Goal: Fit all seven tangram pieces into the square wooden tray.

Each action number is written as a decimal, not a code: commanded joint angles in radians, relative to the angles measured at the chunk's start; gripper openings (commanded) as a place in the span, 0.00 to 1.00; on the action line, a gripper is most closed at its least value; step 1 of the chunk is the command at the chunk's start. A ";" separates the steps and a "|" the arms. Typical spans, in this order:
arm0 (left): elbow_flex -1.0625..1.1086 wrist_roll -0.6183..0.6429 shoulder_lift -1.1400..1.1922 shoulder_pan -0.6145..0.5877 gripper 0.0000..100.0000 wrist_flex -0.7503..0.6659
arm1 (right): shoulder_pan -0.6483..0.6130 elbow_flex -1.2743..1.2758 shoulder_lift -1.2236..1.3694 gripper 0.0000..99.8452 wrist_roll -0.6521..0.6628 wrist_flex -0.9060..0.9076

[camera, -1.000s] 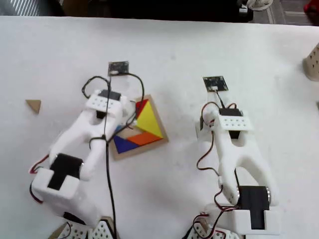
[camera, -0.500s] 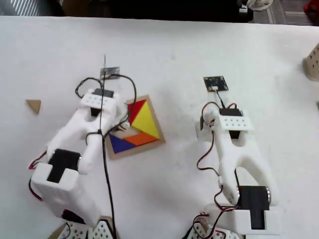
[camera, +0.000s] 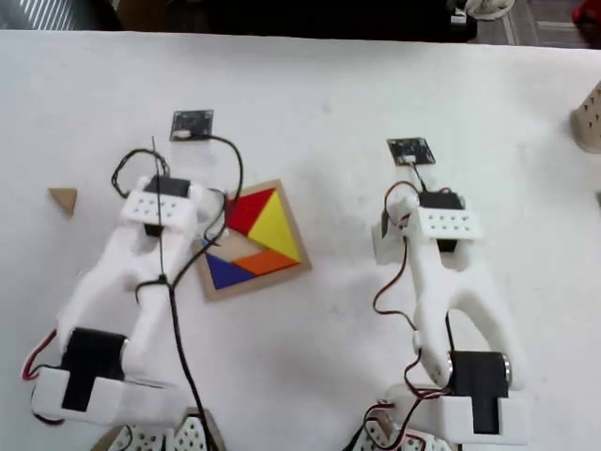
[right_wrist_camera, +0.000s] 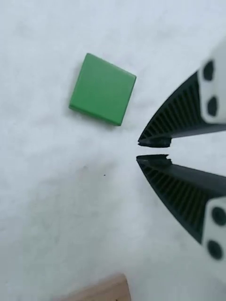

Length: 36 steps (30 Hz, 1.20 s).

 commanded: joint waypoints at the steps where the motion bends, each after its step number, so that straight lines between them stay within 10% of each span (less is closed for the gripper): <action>1: 0.009 -0.009 -0.084 -0.087 0.02 -0.086 | 0.050 -0.091 -0.074 0.07 0.021 0.062; 8: 0.011 -0.009 -0.082 -0.205 0.02 -0.196 | 0.116 -0.103 -0.079 0.26 0.023 0.074; 20: 0.012 -0.008 -0.081 -0.266 0.02 -0.258 | 0.058 0.066 0.050 0.26 -0.092 -0.295; 36: 0.014 -0.008 -0.081 -0.283 0.02 -0.252 | 0.082 -0.272 0.389 0.26 -0.135 -0.097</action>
